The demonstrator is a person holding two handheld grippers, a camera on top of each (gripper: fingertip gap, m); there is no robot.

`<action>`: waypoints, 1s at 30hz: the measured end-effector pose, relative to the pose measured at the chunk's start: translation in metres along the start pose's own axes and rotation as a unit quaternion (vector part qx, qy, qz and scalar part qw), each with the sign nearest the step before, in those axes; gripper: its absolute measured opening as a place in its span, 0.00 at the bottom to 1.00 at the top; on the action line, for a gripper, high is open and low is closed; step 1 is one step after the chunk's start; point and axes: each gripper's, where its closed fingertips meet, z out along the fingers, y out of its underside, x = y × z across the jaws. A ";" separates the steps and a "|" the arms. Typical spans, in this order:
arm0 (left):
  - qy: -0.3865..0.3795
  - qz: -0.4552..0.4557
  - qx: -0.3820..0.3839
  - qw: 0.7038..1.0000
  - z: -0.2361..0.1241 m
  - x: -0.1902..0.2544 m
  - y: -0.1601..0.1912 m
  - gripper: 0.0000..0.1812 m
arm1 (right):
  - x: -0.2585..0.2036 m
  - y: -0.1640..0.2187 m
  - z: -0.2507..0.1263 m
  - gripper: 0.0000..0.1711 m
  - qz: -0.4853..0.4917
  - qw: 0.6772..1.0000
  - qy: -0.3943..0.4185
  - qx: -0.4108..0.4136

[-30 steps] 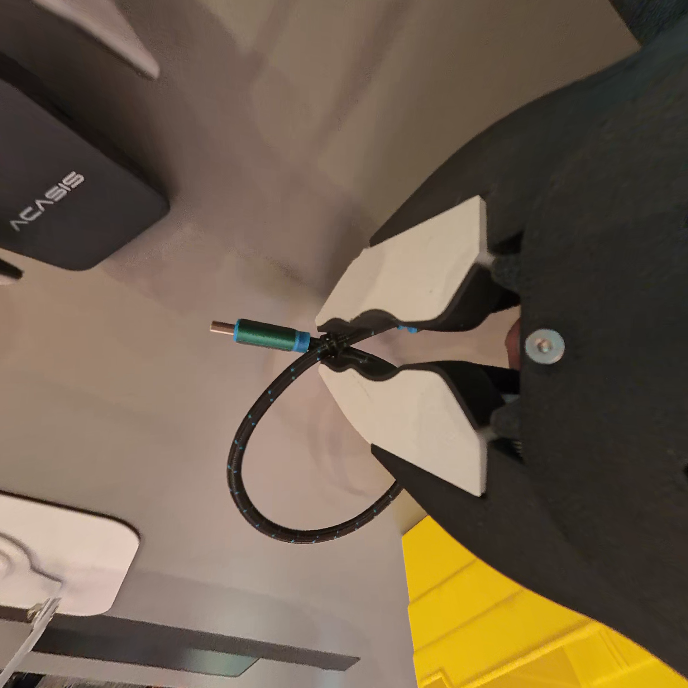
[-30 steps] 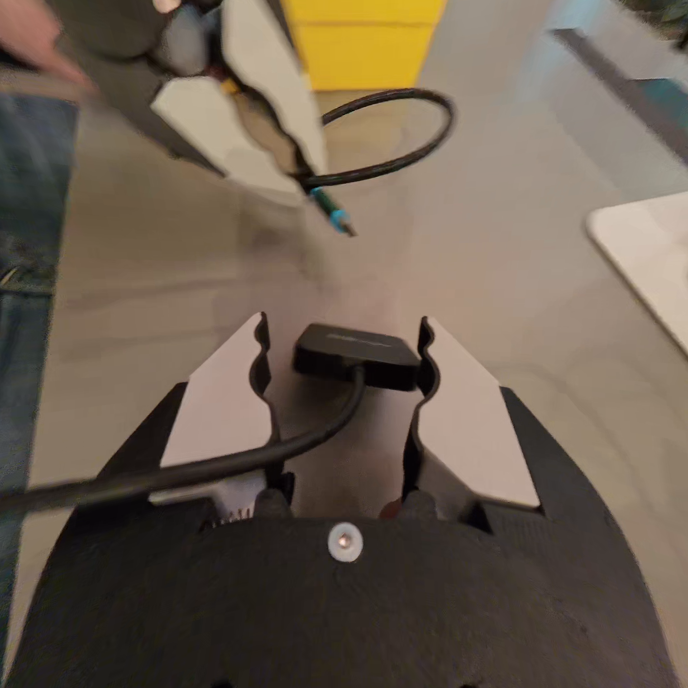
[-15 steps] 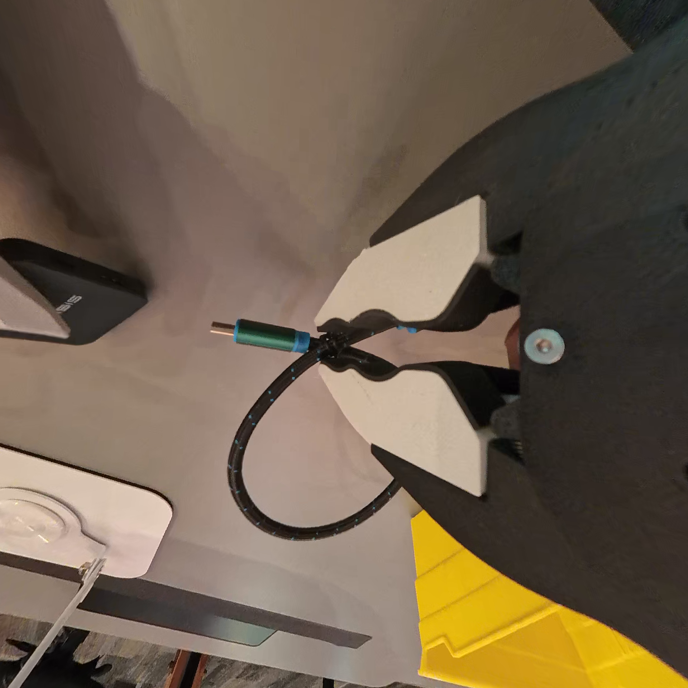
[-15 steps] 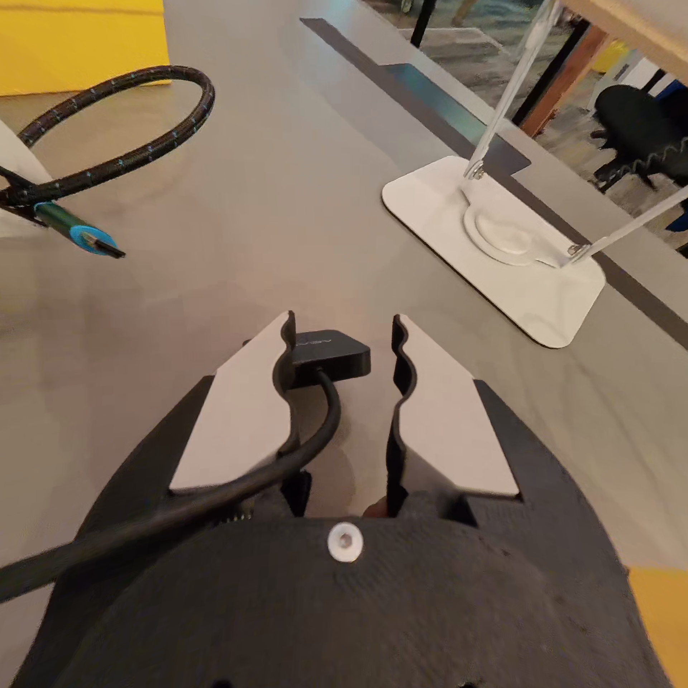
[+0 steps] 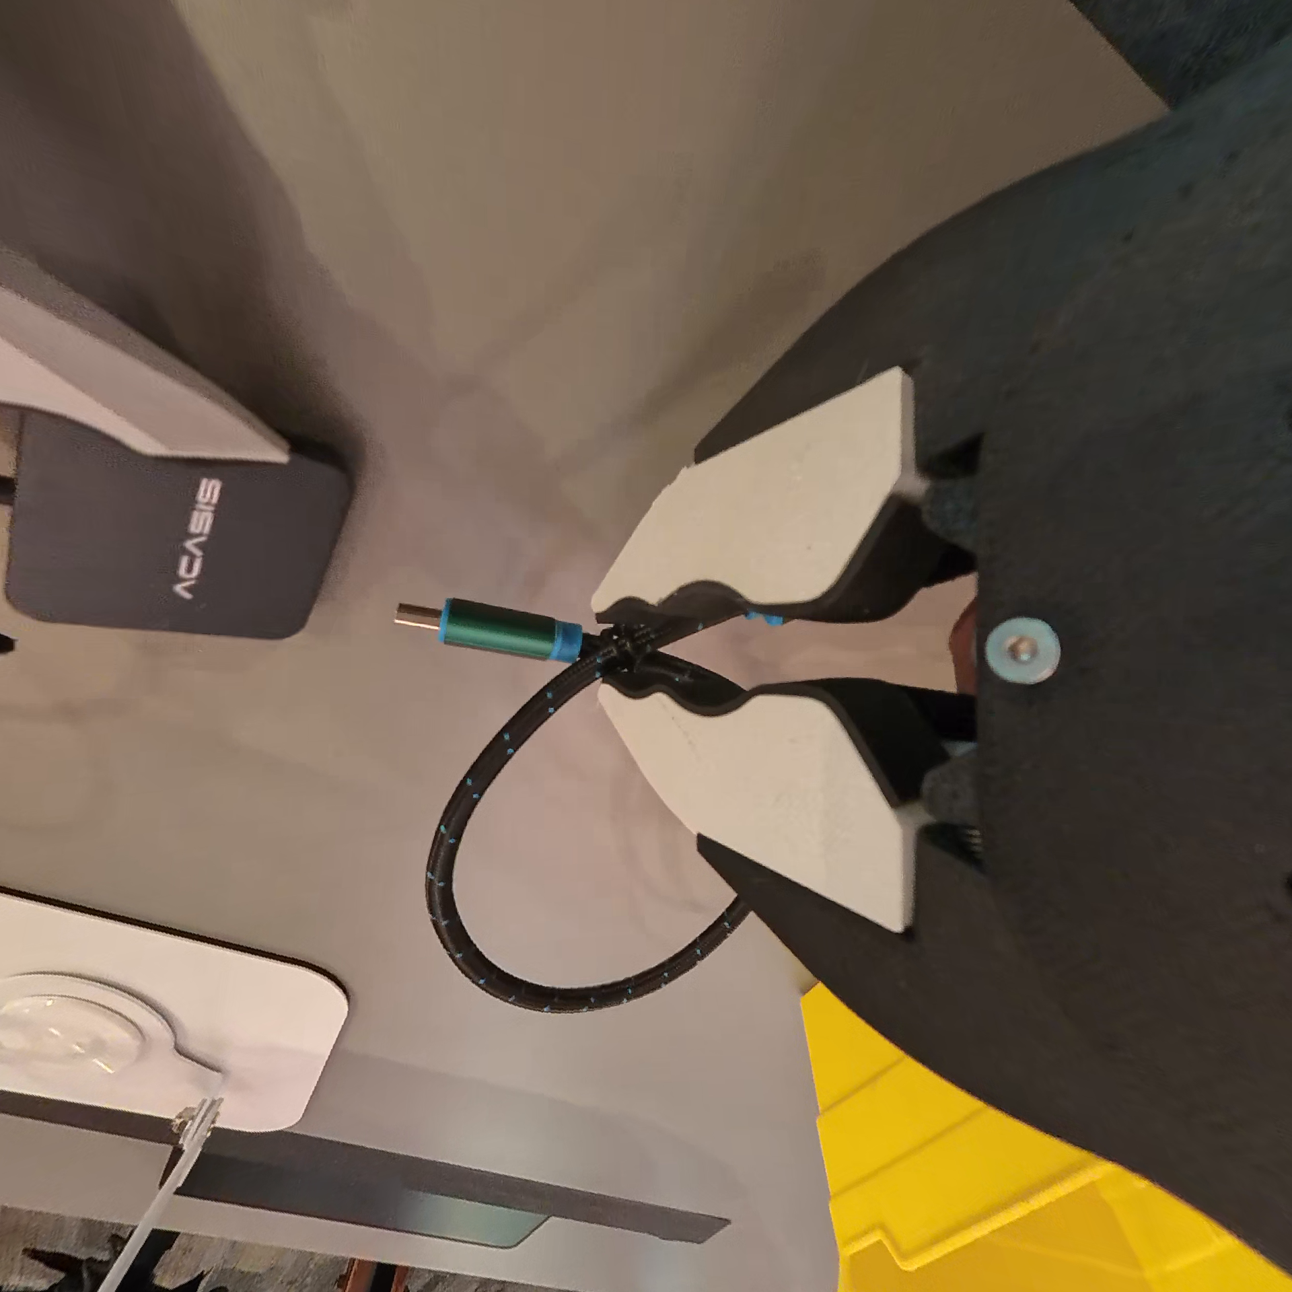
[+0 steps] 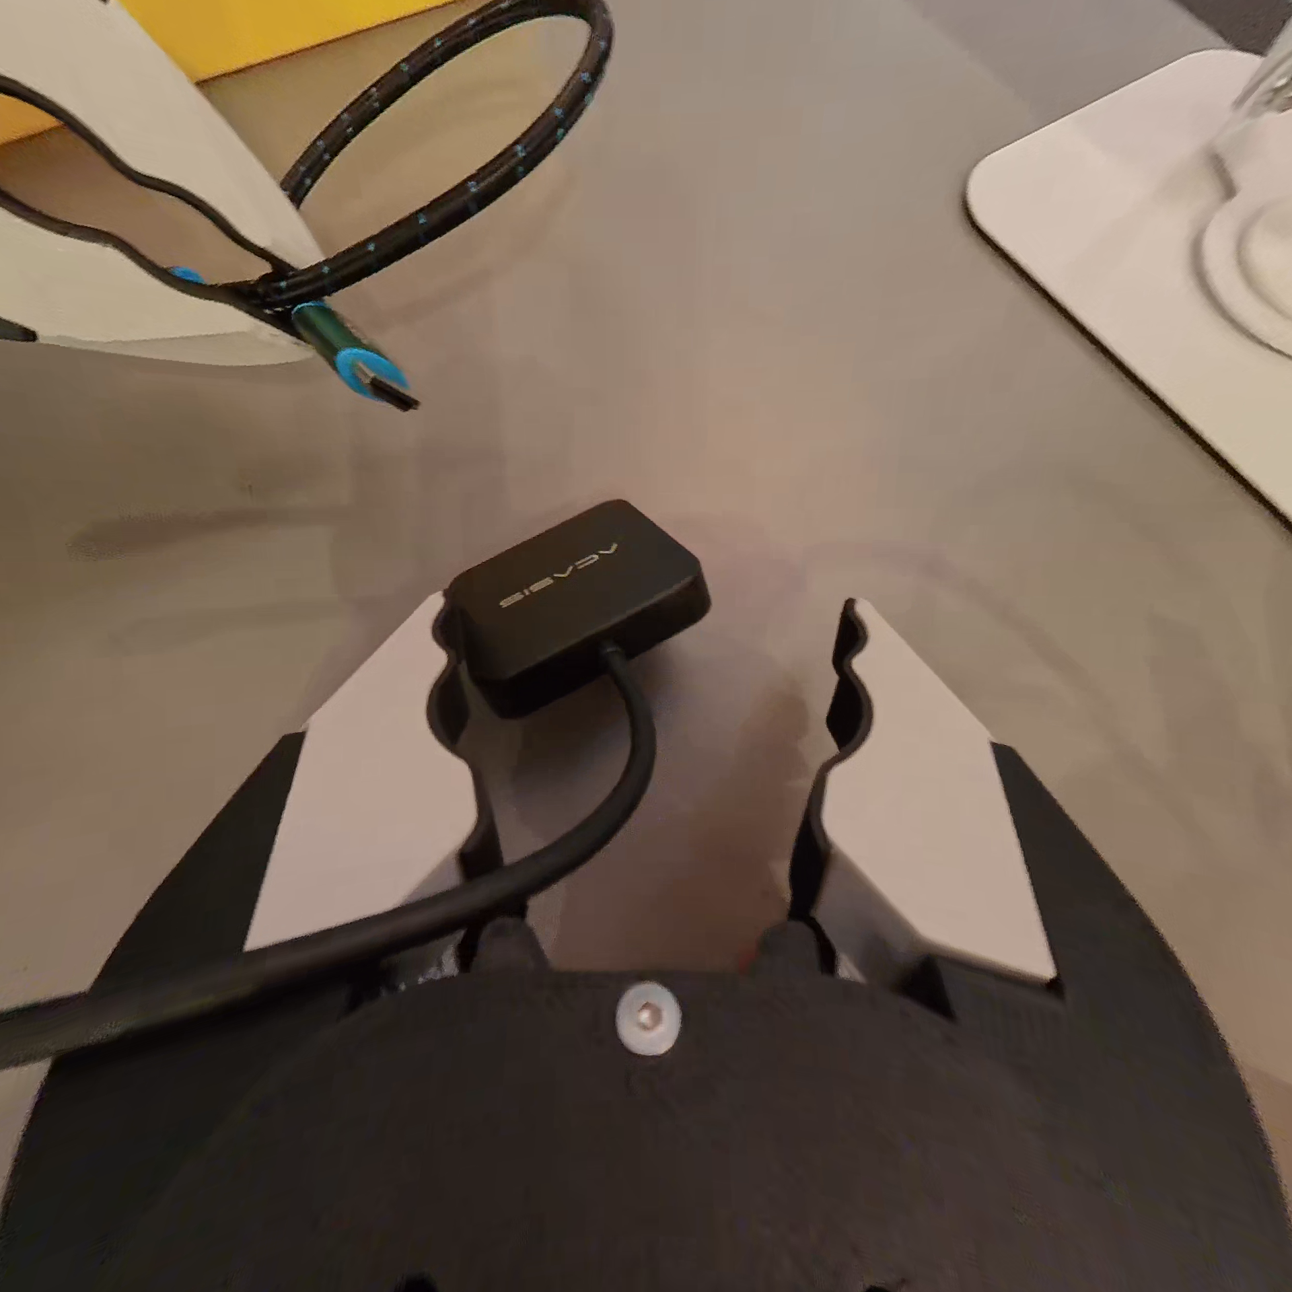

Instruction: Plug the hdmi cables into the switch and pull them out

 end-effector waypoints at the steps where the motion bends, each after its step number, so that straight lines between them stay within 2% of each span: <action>1: 0.001 0.000 0.000 1.000 0.000 0.001 0.000 0.06 | -0.004 0.001 0.000 0.65 -0.005 1.000 -0.009 -0.007; 3: 0.005 0.002 0.004 1.000 0.000 0.003 -0.003 0.06 | -0.010 0.004 -0.002 0.69 -0.021 0.999 -0.022 -0.027; 9: 0.041 0.025 0.036 0.998 0.003 0.024 -0.025 0.06 | -0.024 0.001 0.001 0.69 -0.054 0.996 -0.054 -0.051; 11: 0.050 0.042 0.025 0.998 0.011 0.033 -0.026 0.06 | -0.031 0.002 0.004 0.68 -0.054 0.994 -0.071 -0.056; 17: 0.027 0.090 -0.013 0.995 0.024 0.036 -0.023 0.07 | -0.036 0.029 0.006 0.74 -0.093 0.985 -0.076 -0.126; 22: 0.012 0.101 -0.027 0.994 0.028 0.034 -0.026 0.07 | -0.024 0.045 -0.022 0.74 -0.165 0.963 -0.037 -0.209; 26: 0.001 0.097 -0.036 0.995 0.031 0.027 -0.019 0.07 | -0.003 0.059 -0.057 0.67 -0.209 0.936 0.013 -0.282; 28: -0.003 0.089 -0.041 0.995 0.031 0.023 -0.014 0.06 | 0.008 0.057 -0.076 0.59 -0.214 0.929 0.048 -0.299; 30: -0.014 0.087 -0.050 0.995 0.033 0.016 -0.008 0.06 | 0.016 0.048 -0.093 0.59 -0.218 0.927 0.080 -0.295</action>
